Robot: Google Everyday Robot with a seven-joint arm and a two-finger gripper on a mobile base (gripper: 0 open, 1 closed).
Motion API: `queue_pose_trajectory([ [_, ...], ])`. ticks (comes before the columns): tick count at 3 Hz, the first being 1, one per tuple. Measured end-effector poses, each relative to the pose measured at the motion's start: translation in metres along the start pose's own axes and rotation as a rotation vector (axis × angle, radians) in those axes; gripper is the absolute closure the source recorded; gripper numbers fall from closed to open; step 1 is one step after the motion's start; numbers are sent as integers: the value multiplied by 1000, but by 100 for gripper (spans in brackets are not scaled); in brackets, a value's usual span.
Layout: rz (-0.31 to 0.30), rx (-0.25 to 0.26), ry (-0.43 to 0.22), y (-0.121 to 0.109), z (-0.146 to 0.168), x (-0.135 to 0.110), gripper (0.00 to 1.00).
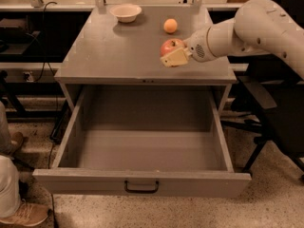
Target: Place apple into top drawer
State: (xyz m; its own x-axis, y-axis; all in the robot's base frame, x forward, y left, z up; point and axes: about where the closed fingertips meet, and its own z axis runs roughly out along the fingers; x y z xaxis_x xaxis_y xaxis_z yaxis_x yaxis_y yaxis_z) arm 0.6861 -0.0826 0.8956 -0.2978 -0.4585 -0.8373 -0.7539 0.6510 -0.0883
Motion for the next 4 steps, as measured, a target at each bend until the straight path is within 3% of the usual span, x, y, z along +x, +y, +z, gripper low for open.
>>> queue_pose_trajectory([
  [2,18,-2,20,12,-9,12,100],
  [3,44,-7,81,46,-33,33,100],
  [4,54,-46,138,83,-32,58,100],
])
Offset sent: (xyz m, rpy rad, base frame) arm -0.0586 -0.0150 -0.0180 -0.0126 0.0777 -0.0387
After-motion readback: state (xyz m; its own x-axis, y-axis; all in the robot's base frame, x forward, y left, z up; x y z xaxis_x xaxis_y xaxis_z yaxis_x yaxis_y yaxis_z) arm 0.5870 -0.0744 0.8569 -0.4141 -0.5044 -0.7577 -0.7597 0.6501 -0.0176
